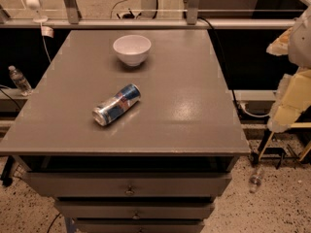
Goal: Place redbull can upright
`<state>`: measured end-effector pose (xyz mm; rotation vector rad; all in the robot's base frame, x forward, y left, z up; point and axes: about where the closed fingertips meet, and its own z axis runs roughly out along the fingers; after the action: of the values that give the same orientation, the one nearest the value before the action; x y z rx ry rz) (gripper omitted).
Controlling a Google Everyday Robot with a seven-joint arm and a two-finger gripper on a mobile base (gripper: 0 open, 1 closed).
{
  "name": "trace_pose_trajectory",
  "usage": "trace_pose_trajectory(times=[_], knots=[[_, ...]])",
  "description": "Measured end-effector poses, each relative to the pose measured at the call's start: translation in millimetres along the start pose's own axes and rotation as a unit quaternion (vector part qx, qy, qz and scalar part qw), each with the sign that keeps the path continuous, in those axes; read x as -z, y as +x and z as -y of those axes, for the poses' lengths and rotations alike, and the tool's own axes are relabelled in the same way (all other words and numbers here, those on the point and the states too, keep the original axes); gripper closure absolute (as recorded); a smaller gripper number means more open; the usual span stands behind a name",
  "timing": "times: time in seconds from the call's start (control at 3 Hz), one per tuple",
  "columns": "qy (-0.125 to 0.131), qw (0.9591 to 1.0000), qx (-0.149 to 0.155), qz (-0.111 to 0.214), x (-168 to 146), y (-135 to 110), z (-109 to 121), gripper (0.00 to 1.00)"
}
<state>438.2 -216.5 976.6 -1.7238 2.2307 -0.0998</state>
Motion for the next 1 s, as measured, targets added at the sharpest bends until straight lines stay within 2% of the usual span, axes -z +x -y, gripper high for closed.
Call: trace_pose_trajectory(times=[0.33,0.67,1.0], knots=[[0.000,1.0000,0.000,0.000,0,0,0,0.00],[-0.003,0.9968,0.079,0.015,-10,-36,9,0.00],[-0.013,0.9558,0.289,0.053,-36,-137,22,0.00]])
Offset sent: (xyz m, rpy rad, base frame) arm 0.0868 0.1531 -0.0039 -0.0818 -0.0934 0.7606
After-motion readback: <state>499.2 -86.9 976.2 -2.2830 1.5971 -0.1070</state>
